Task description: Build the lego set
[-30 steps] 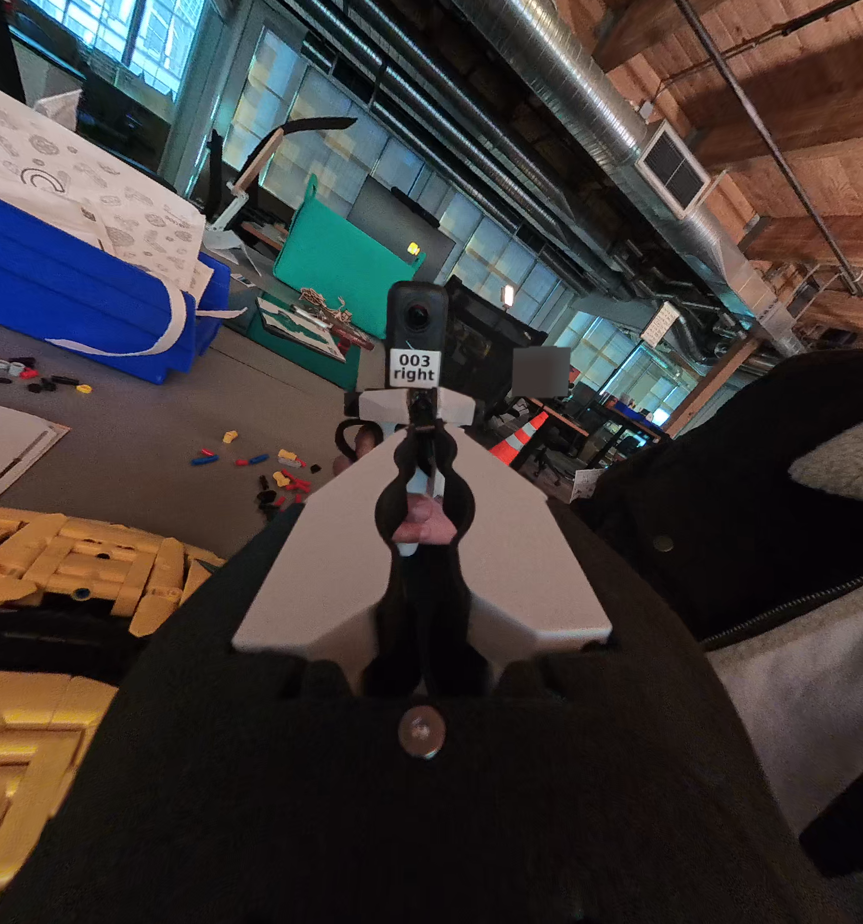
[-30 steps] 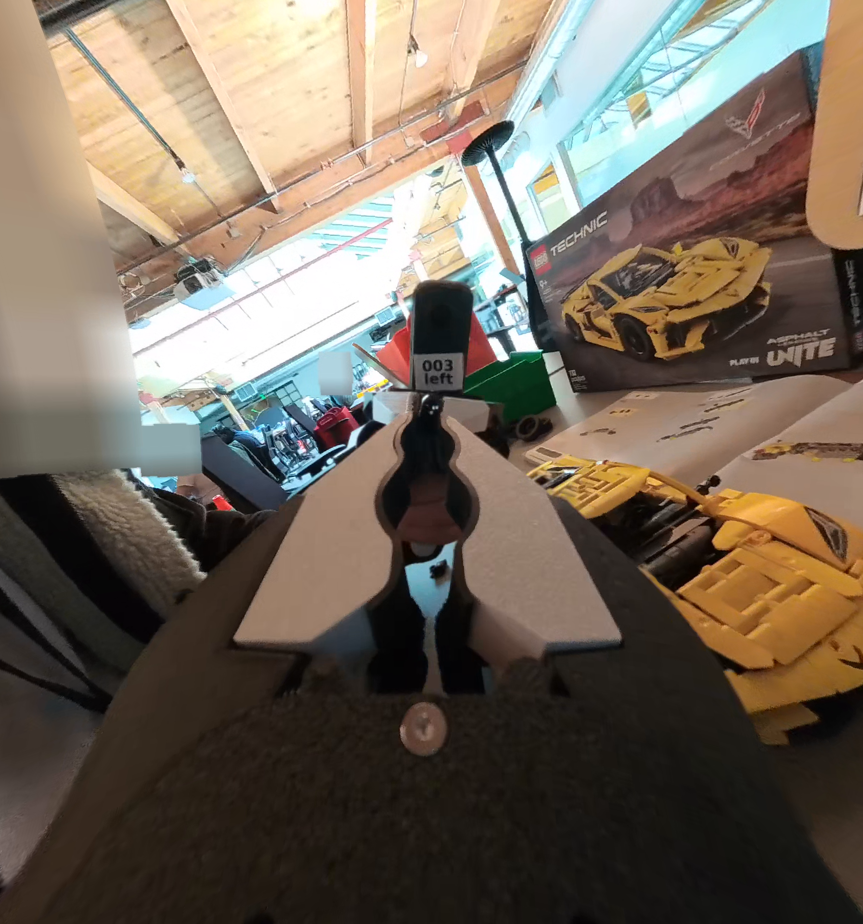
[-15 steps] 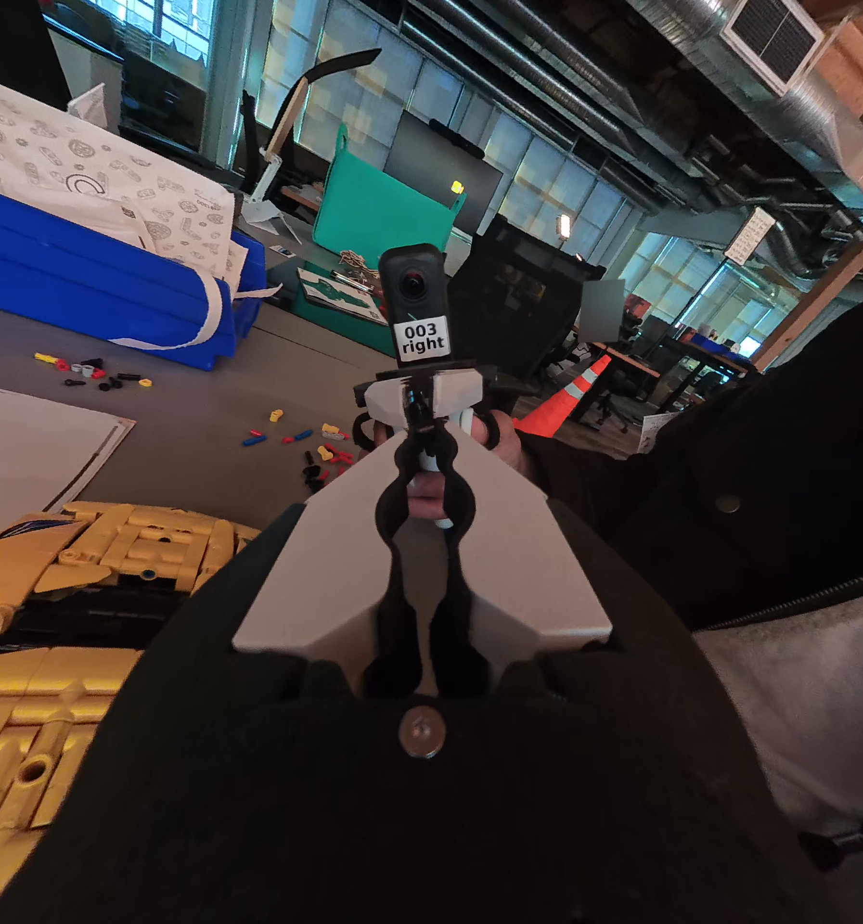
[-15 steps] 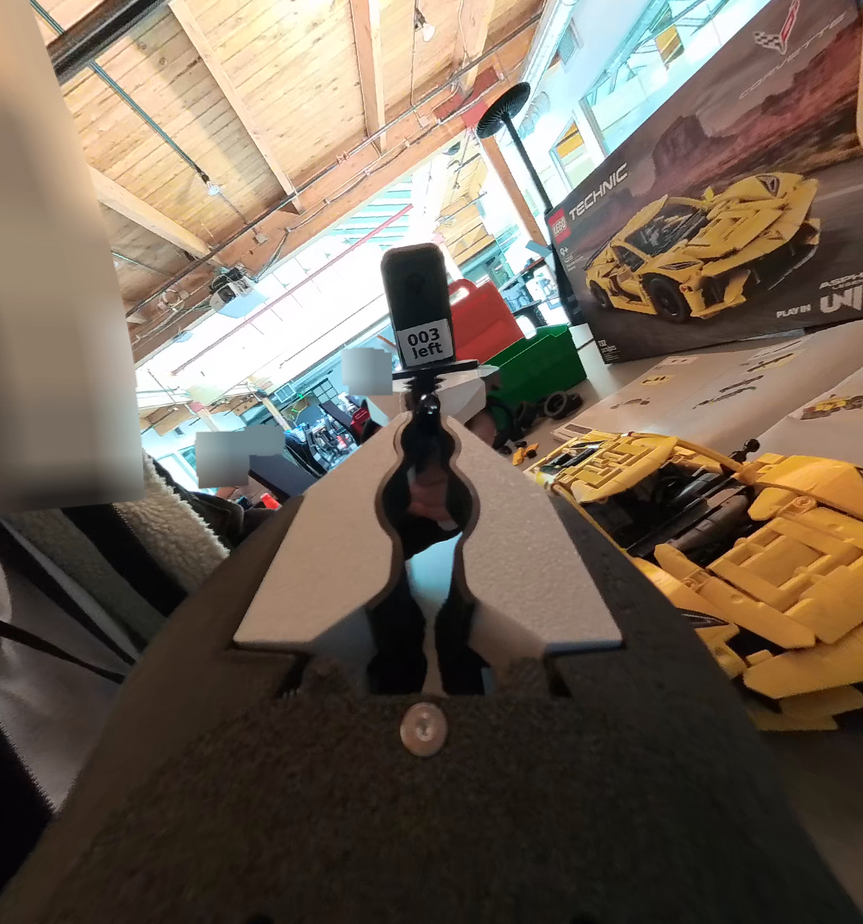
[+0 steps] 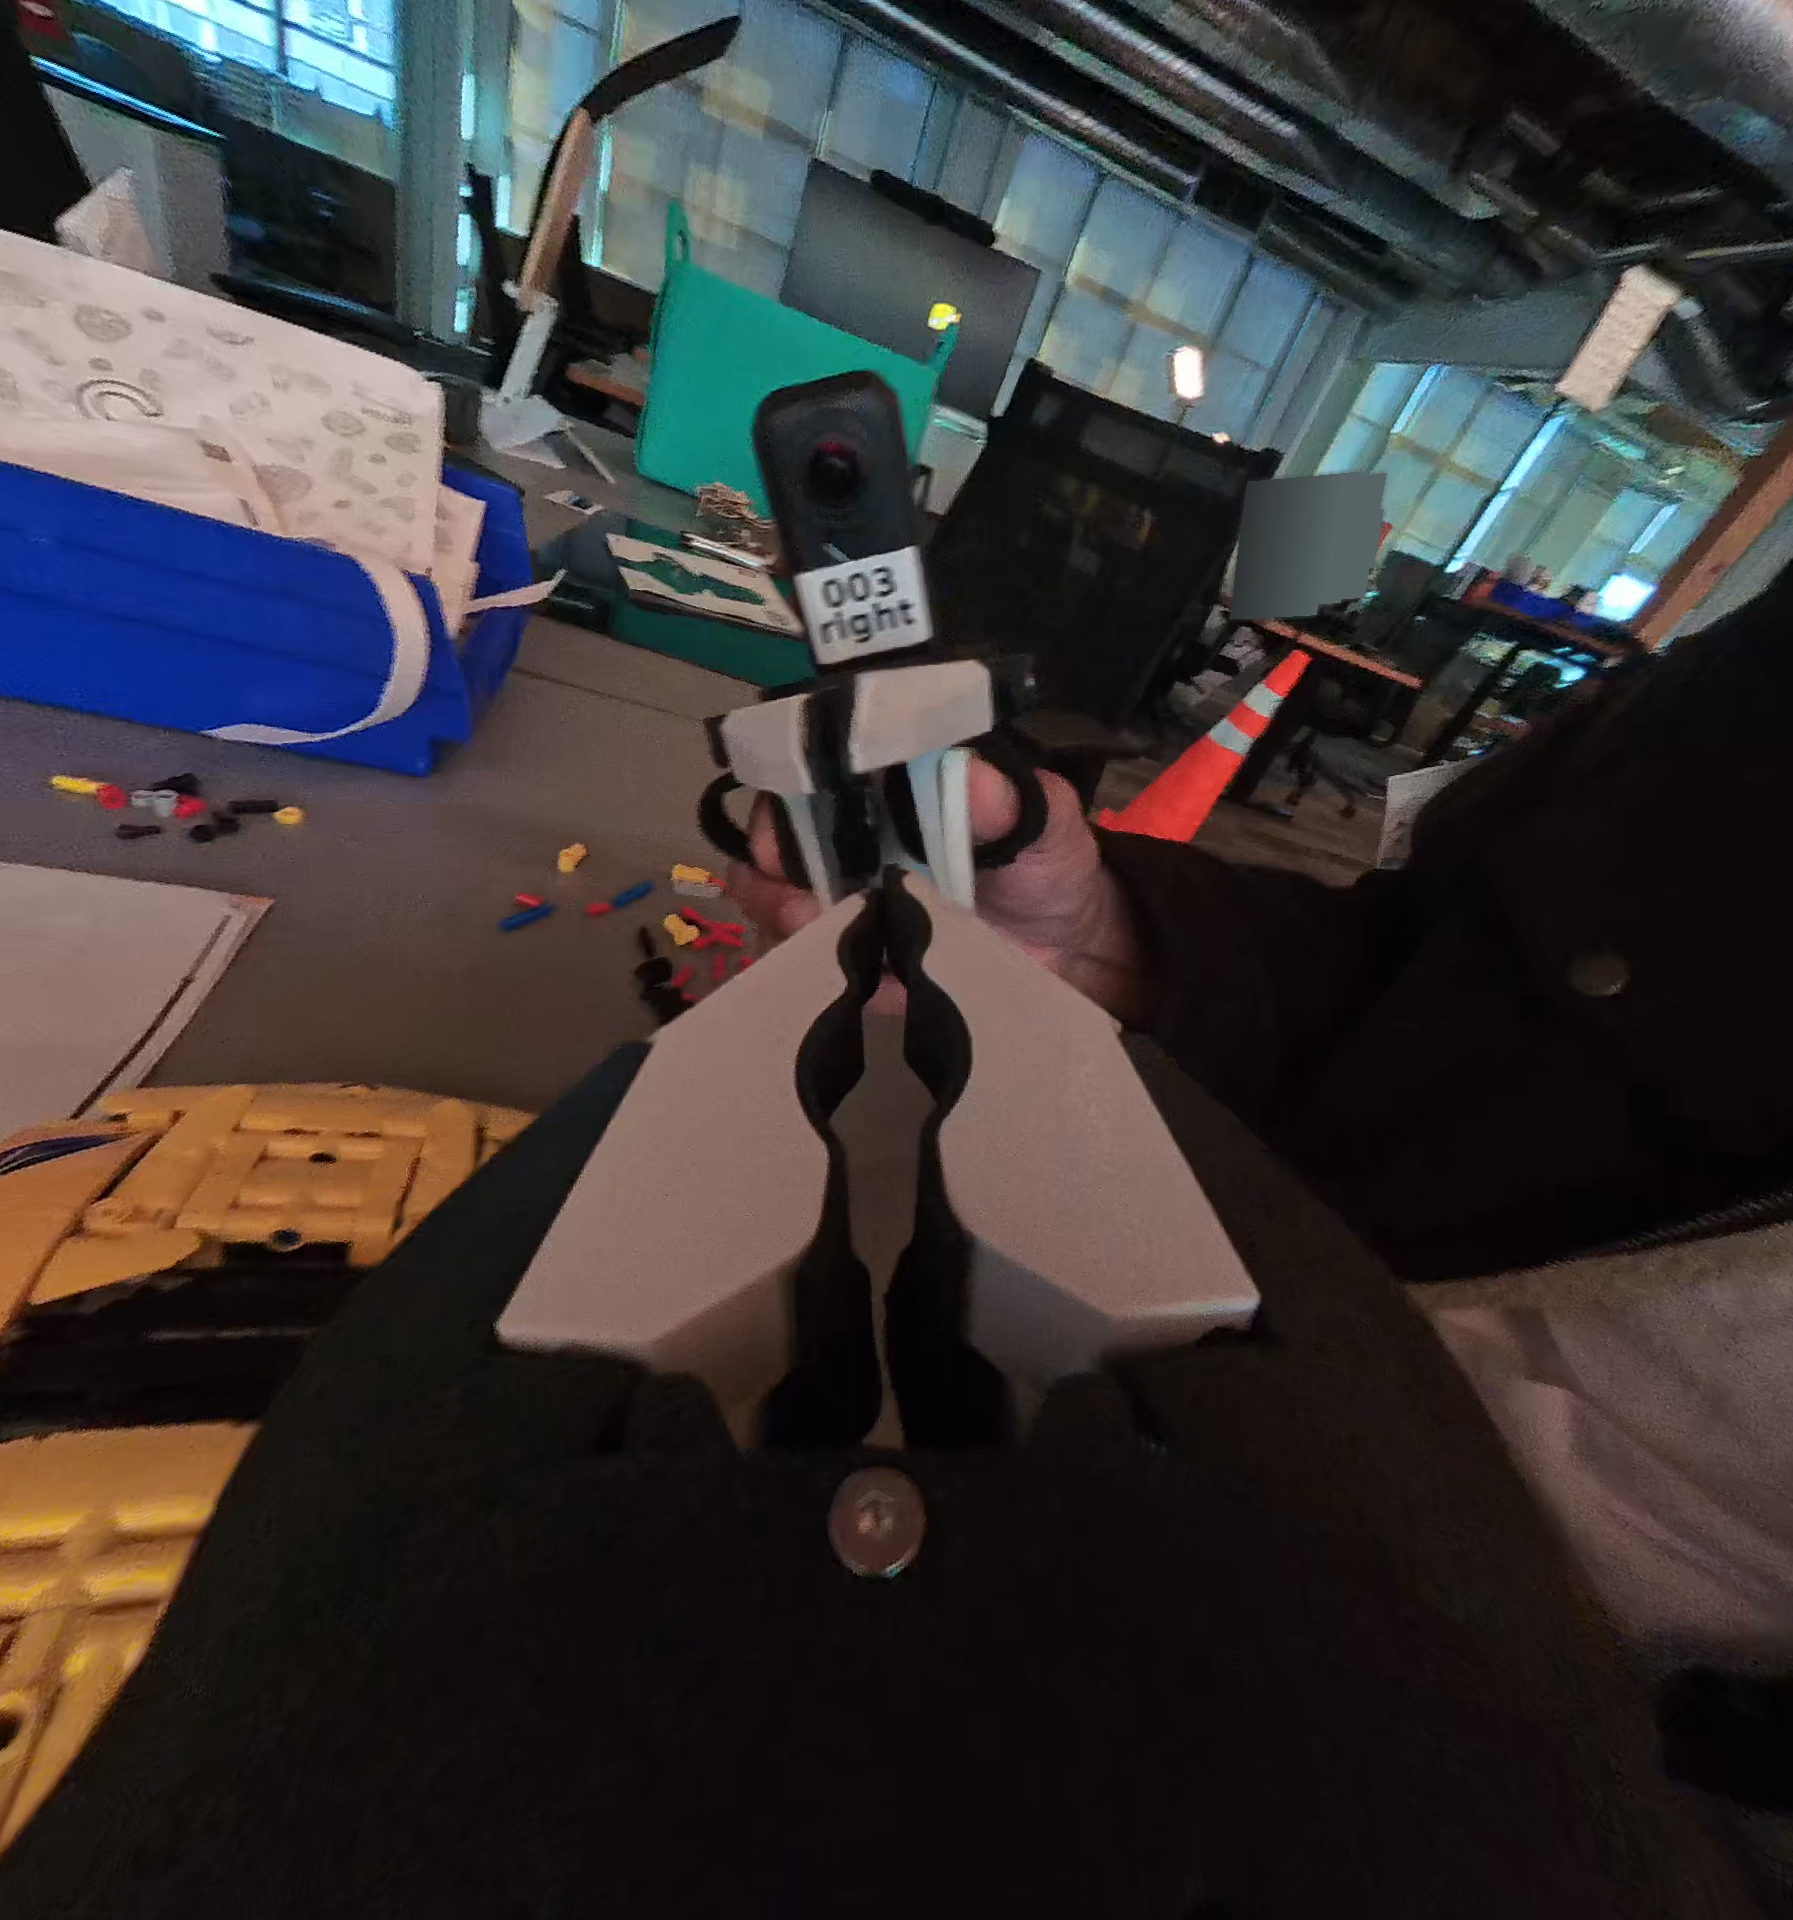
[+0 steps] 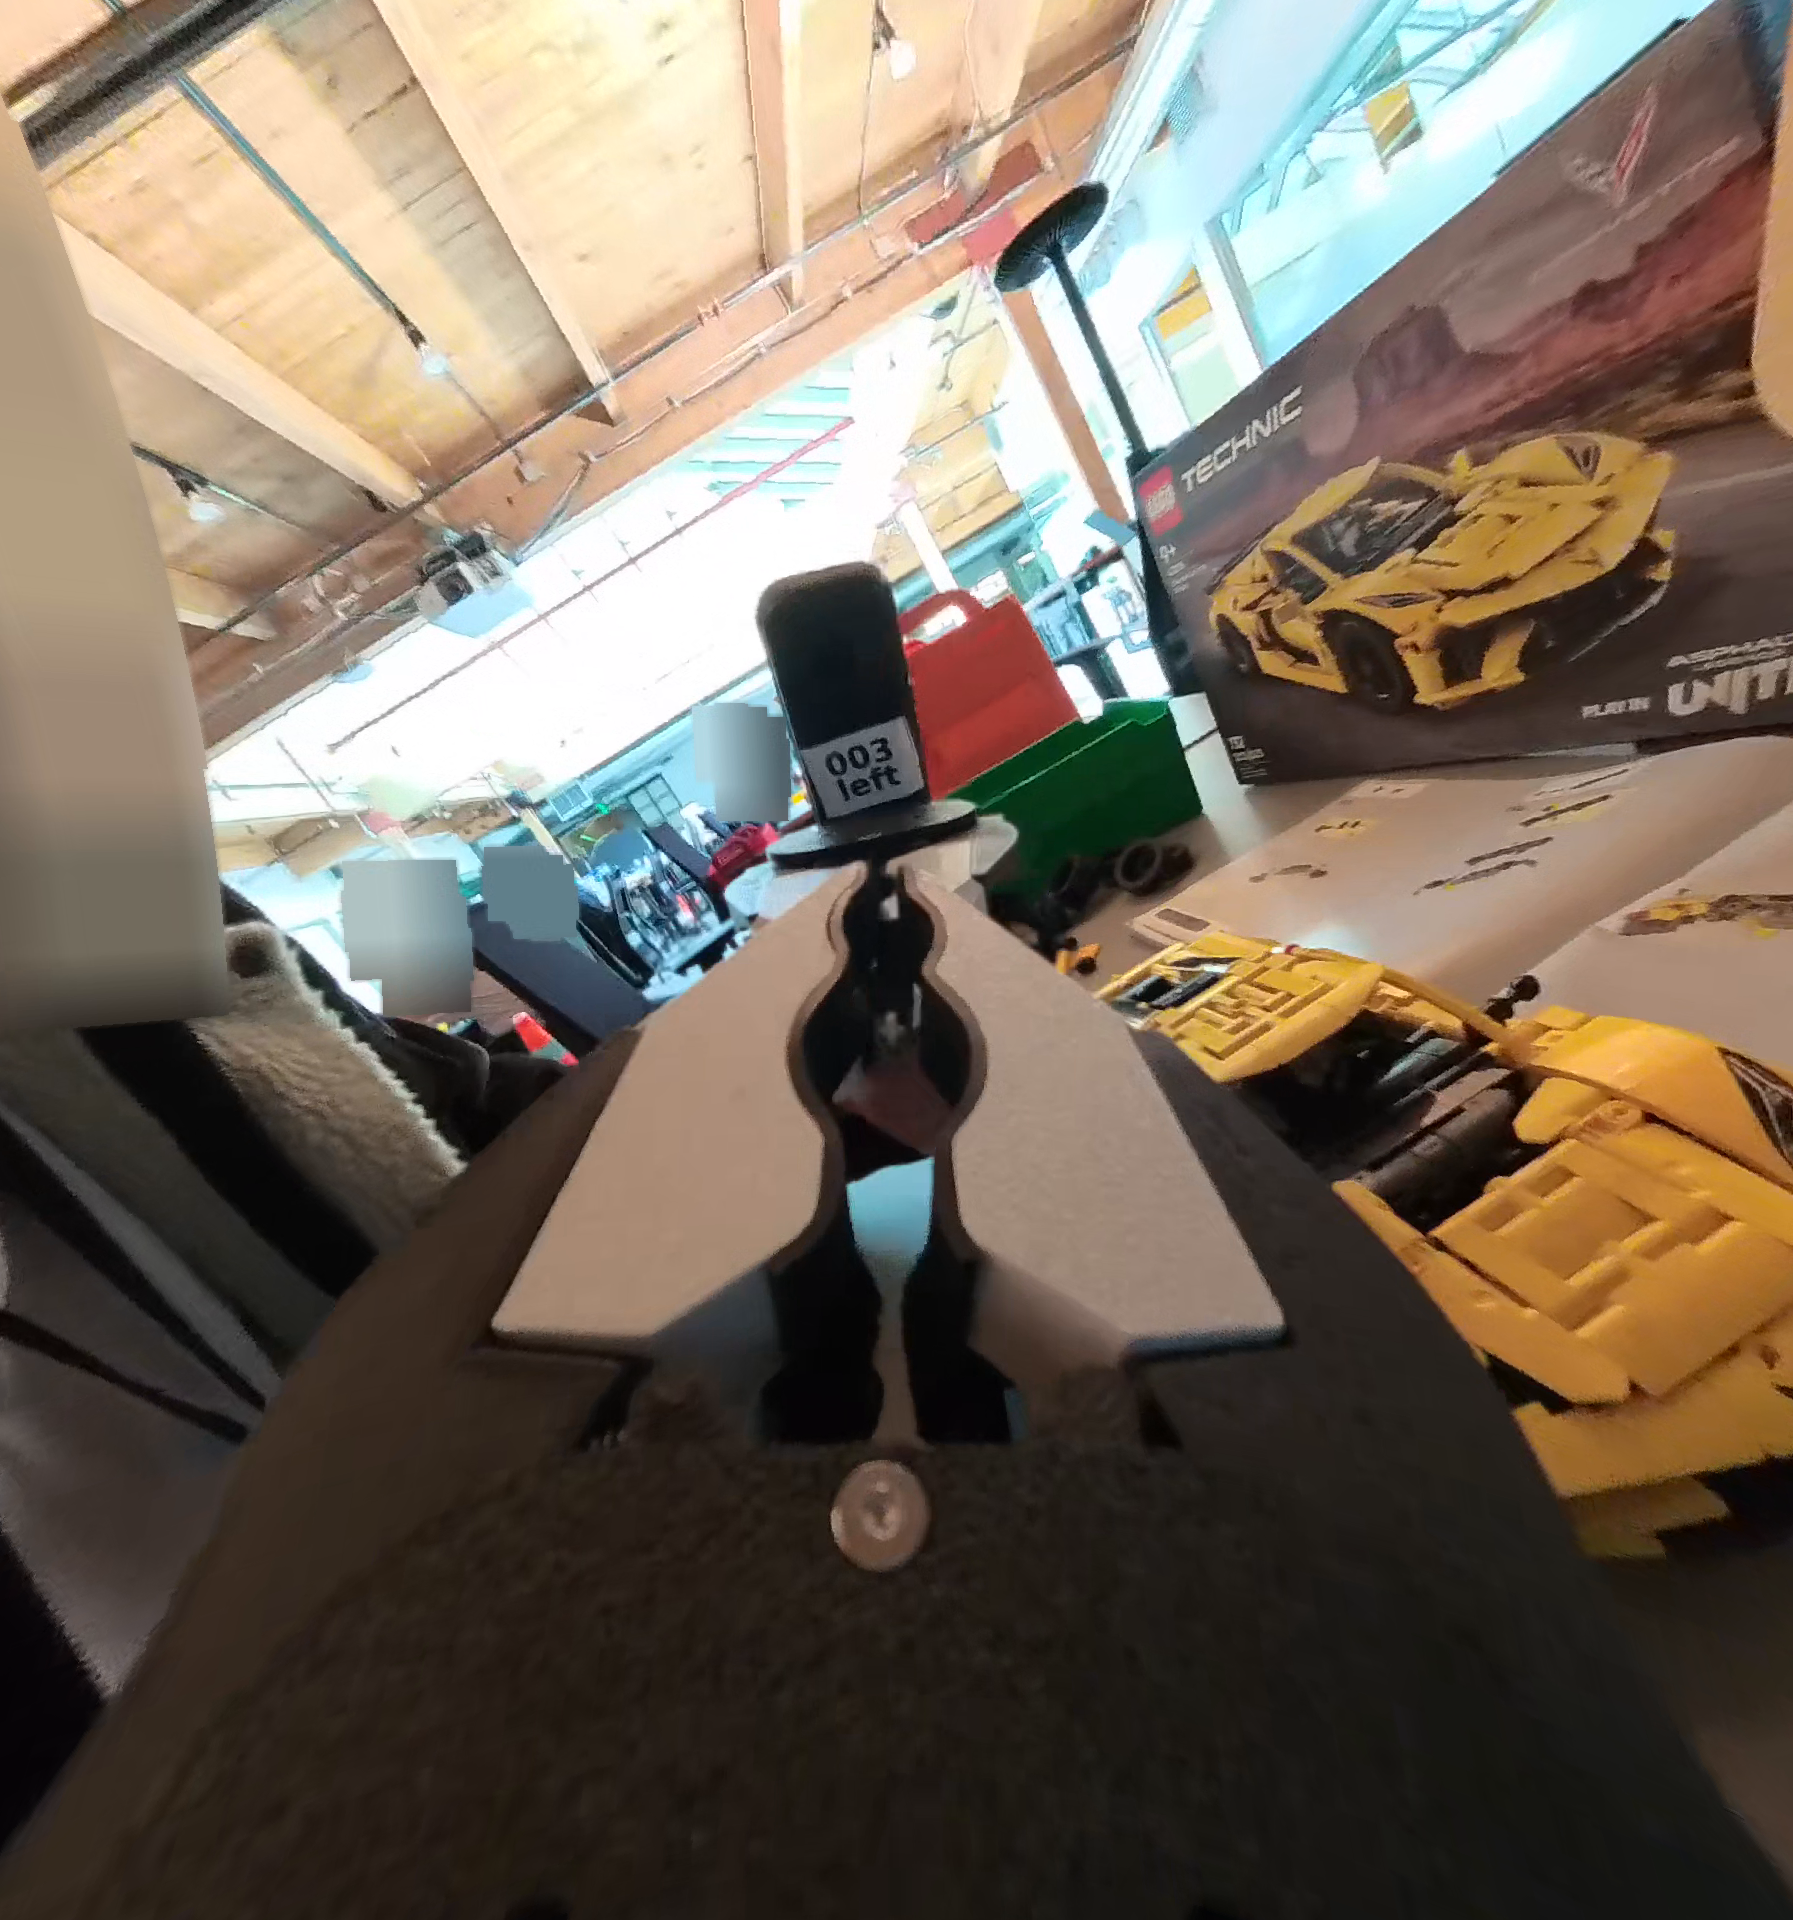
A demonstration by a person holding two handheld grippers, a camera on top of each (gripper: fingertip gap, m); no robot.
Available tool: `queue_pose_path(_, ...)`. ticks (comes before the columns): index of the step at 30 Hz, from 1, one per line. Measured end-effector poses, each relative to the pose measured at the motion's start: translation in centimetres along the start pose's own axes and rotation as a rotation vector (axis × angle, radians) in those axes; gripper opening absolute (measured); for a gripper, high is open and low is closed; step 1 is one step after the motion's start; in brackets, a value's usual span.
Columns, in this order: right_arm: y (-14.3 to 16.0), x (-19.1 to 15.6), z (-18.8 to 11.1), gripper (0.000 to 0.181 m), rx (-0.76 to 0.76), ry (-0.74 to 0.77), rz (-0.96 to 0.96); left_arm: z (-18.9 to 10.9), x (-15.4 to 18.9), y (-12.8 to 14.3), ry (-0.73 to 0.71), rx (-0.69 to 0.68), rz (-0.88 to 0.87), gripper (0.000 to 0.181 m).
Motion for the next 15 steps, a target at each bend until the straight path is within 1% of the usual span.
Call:
queue_pose_path(2, -0.2, 0.2, -0.1, 0.002, 0.026, 0.007, 0.018, -0.1, -0.5, 0.0, -0.034, -0.007, 0.014, 0.0)
queue_pose_path(4, -0.5, 0.3, -0.2, 0.002, 0.08, -0.019, 0.081, -0.3, -1.0, 0.0, -0.069, -0.005, 0.034, 0.0)
queue_pose_path(6, -0.7, 0.6, -0.3, 0.002, 0.132, -0.043, 0.169, -0.3, -0.9, -0.4, -0.058, 0.022, 0.021, 0.0)
queue_pose_path(7, -0.5, 0.7, -0.3, 0.002, 0.131, -0.049, 0.194, -0.2, -0.9, -0.4, -0.048, 0.029, -0.006, 0.005)
queue_pose_path(8, -0.2, 0.8, -0.2, 0.002, 0.115, -0.042, 0.189, -0.2, -1.1, -0.5, -0.046, 0.04, -0.033, 0.013)
queue_pose_path(9, -0.1, 0.7, -0.1, 0.002, 0.103, -0.033, 0.165, -0.1, -1.2, -0.5, -0.048, 0.046, -0.048, 0.018)
queue_pose_path(11, 0.1, 0.6, 0.1, 0.002, 0.081, -0.02, 0.129, 0.0, -1.4, -0.4, -0.053, 0.042, -0.056, 0.022)
queue_pose_path(13, 0.7, 0.6, 0.4, 0.002, 0.048, -0.005, 0.109, 0.1, -1.1, -0.4, -0.036, 0.049, -0.065, 0.023)
queue_pose_path(15, 0.9, 0.3, 0.7, 0.002, 0.035, -0.011, 0.09, 0.3, -0.9, -0.3, -0.027, 0.043, -0.057, 0.016)
Point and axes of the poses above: each gripper's, where its closed fingertips meet, z out along the fingers, y out of its underside, x = y × z across the jaws, the point moved 1 cm from there along -z, back along the fingers, and after that the axes turned 8 degrees about -z, right-handed, at the moved point
